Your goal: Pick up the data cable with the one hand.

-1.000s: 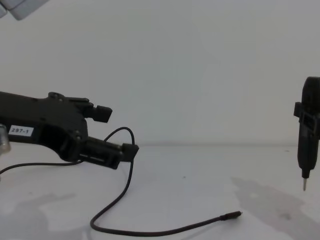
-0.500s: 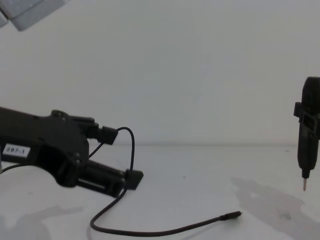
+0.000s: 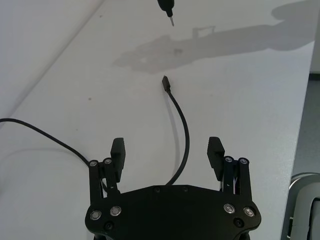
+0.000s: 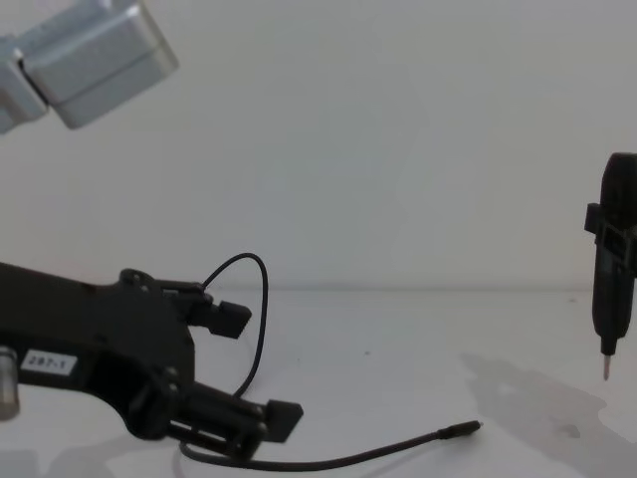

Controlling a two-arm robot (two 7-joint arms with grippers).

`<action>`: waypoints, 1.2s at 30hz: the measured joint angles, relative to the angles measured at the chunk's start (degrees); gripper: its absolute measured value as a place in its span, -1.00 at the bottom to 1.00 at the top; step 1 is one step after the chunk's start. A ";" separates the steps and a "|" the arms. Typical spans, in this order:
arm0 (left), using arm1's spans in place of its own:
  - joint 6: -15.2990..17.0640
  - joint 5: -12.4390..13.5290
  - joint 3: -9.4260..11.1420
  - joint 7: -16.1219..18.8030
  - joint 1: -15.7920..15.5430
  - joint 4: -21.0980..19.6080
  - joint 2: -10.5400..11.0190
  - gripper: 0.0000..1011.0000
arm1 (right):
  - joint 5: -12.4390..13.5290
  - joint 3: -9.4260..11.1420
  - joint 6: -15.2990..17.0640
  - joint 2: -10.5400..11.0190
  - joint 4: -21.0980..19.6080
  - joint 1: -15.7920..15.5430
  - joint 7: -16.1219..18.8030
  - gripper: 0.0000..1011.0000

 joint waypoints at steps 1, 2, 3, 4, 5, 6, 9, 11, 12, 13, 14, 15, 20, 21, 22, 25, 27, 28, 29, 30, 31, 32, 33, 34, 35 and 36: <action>0.07 0.39 0.23 0.25 0.07 0.00 -0.19 0.98 | 0.00 0.00 0.00 0.00 0.00 0.00 0.00 -0.47; 0.12 0.61 0.35 0.36 0.09 0.00 -0.29 0.98 | 0.00 0.00 0.00 0.00 0.00 0.00 0.00 -0.47; 0.22 1.03 0.61 0.61 0.12 0.00 -0.57 0.98 | 0.00 0.00 0.00 0.00 0.00 0.00 0.00 -0.47; 0.26 1.23 0.78 0.72 0.12 0.03 -0.71 0.98 | 0.00 0.00 0.00 0.00 0.00 0.00 0.00 -0.47; 0.34 1.55 0.92 0.89 0.13 0.06 -0.86 0.98 | 0.00 0.00 0.00 0.00 0.00 0.00 0.00 -0.47; 0.41 1.79 1.11 1.02 0.12 0.14 -1.06 0.98 | 0.00 0.00 0.00 0.00 0.00 0.00 0.00 -0.47; 0.70 2.78 1.64 1.57 0.05 0.41 -1.72 0.98 | 0.00 0.00 0.00 0.00 0.00 0.00 0.00 -0.47; 0.96 3.57 2.12 1.97 -0.08 0.71 -2.27 0.98 | 0.00 0.00 0.00 0.00 0.00 0.00 0.00 -0.47; 1.04 3.80 2.34 2.08 -0.15 0.86 -2.53 0.98 | 0.00 0.00 0.00 0.00 0.00 0.00 0.00 -0.47; 1.21 4.27 2.65 2.28 -0.29 1.07 -2.90 0.98 | 0.00 0.00 0.00 0.00 0.00 0.00 0.00 -0.47; 1.30 4.49 2.82 2.37 -0.36 1.18 -3.09 0.98 | 0.00 0.00 0.00 0.00 0.00 0.00 0.00 -0.47; 1.40 4.79 2.99 2.48 -0.44 1.28 -3.28 0.98 | 0.00 0.00 0.00 0.00 0.00 0.00 0.00 -0.47; 2.01 6.36 4.10 2.88 -1.00 2.03 -4.56 0.98 | 0.00 0.00 0.00 0.00 0.00 0.00 0.00 -0.47; 2.08 6.55 4.29 2.91 -1.12 2.17 -4.79 0.98 | 0.00 0.00 0.00 0.00 0.00 0.00 0.00 -0.47; 2.25 7.02 4.60 2.99 -1.30 2.40 -5.14 0.98 | 0.00 0.00 0.00 0.00 0.00 0.00 0.00 -0.47; 2.46 7.69 5.09 3.12 -1.60 2.78 -5.70 0.98 | 0.00 0.00 0.00 0.00 0.00 0.00 0.00 -0.47; 2.66 8.32 5.56 3.23 -1.91 3.25 -6.28 0.98 | 0.00 0.00 0.00 0.00 0.00 0.00 0.00 -0.47; 2.74 8.55 5.70 3.30 -2.01 3.40 -6.46 0.98 | 0.00 0.00 0.00 0.00 0.00 0.00 0.00 -0.47; 2.89 9.01 5.98 3.41 -2.21 3.74 -6.81 0.98 | 0.00 0.00 0.00 0.00 0.00 0.00 0.00 -0.47; 2.94 9.23 6.17 3.47 -2.36 3.98 -7.06 0.98 | 0.00 0.00 0.00 0.00 0.00 0.00 0.00 -0.47; 3.01 9.46 6.31 3.54 -2.48 4.20 -7.29 0.98 | 0.00 0.00 0.00 0.00 0.00 0.00 0.00 -0.47; 3.15 9.92 6.58 3.68 -2.71 4.58 -7.70 0.98 | 0.00 0.00 0.00 0.00 0.00 0.00 0.00 -0.47; 3.24 10.20 6.74 3.77 -2.84 4.82 -7.94 0.98 | 0.00 0.00 0.00 0.00 0.00 0.00 0.00 -0.47; 3.30 10.41 6.90 3.85 -2.98 5.06 -8.20 0.98 | 0.00 0.00 0.00 0.00 0.00 0.00 0.00 -0.47; 3.34 10.56 7.00 3.89 -3.06 5.21 -8.35 0.98 | 0.00 0.00 0.00 0.00 0.00 0.00 0.00 -0.47; 3.49 11.07 7.33 4.07 -3.35 5.74 -8.85 0.98 | 0.00 0.00 0.00 0.00 0.00 0.00 0.00 -0.47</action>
